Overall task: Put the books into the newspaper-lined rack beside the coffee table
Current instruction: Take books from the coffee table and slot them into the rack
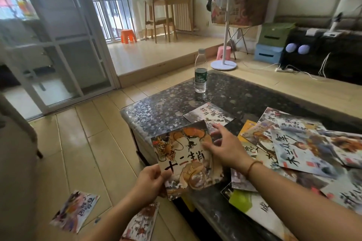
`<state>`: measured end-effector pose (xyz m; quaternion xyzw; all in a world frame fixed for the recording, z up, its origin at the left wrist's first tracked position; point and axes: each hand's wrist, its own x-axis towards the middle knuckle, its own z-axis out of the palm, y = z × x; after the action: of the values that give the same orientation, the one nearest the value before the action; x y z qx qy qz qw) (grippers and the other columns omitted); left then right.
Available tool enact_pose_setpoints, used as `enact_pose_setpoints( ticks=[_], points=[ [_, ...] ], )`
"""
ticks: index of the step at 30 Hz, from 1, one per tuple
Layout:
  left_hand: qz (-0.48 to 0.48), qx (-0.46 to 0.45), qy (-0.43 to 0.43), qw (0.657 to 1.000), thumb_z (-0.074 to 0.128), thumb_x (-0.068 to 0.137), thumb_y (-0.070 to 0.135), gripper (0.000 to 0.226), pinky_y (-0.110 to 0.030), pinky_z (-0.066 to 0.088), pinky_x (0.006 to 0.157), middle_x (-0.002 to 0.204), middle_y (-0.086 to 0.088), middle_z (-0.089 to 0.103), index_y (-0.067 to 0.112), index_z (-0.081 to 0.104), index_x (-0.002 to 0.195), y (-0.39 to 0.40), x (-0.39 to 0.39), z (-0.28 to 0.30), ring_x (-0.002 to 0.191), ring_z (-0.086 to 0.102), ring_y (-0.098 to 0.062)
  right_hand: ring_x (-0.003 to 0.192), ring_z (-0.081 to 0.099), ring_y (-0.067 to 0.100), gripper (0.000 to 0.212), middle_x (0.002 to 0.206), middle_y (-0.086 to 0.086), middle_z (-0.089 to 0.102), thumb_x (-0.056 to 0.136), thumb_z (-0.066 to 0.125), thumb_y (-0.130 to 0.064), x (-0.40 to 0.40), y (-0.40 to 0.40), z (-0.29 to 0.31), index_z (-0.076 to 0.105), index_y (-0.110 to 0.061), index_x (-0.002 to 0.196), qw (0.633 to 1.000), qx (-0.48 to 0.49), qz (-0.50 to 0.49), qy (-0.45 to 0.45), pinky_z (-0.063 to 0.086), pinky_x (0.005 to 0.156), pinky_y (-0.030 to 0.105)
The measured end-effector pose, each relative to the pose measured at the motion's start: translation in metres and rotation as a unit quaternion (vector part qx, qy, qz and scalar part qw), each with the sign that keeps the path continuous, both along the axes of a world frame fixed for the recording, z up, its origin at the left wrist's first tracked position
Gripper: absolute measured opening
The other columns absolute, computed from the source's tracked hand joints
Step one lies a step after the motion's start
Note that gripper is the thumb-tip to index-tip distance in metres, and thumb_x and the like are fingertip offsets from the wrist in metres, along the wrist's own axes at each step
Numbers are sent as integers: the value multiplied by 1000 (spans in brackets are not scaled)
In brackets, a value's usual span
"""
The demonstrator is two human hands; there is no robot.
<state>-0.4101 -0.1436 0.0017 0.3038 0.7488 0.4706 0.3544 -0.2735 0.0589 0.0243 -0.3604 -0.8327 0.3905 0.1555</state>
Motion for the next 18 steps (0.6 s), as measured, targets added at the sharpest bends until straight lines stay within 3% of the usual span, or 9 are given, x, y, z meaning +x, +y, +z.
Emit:
enact_pose_setpoints(
  ticks=[2,5,8,11,14,16,18],
  points=[
    [-50,1,16,999,57,96,18,14,-28,56,57,81,-9,74,9,60,85,1,6,9,59,67,-10,110,59,21,68,120,2,59,81,77,-29,11,4,23,43,-26,140,991,-103,4,80,54,93,42],
    [-88,32,9,996,58,95,14,12,-24,55,56,78,-3,75,11,59,83,8,22,17,66,70,-11,101,66,23,35,104,5,69,81,74,-4,35,6,49,63,-17,112,987,-111,22,113,58,85,38],
    [-74,91,-31,993,63,91,11,10,-26,56,59,88,-14,75,2,59,93,17,40,20,76,73,-22,93,68,16,28,95,0,71,78,79,-11,65,10,63,67,-17,103,989,-63,-13,133,58,83,35],
    [-62,121,-23,990,67,87,2,14,-29,57,61,82,-17,74,-4,62,98,29,60,21,70,70,-24,91,68,16,27,93,-1,71,76,81,-20,105,13,77,68,-20,100,988,-51,-38,137,58,83,37],
    [-79,153,7,985,68,85,-5,10,-32,57,62,75,-16,73,-1,63,93,48,91,28,66,67,-26,96,63,13,27,101,-3,66,78,78,-25,155,11,96,66,-23,103,991,97,-48,75,54,88,31],
    [-110,176,13,978,66,85,-8,10,-34,56,62,77,-16,74,0,64,90,63,119,36,65,68,-27,110,54,13,47,118,-7,61,78,75,-38,192,4,115,59,-29,121,959,278,-40,-39,44,98,32],
    [-140,197,7,970,66,84,-9,12,-41,56,64,77,-19,74,2,67,87,78,151,47,65,69,-34,120,46,13,59,129,-10,55,83,65,-49,228,-6,133,45,-34,136,924,359,-35,-129,32,108,42]
  ],
)
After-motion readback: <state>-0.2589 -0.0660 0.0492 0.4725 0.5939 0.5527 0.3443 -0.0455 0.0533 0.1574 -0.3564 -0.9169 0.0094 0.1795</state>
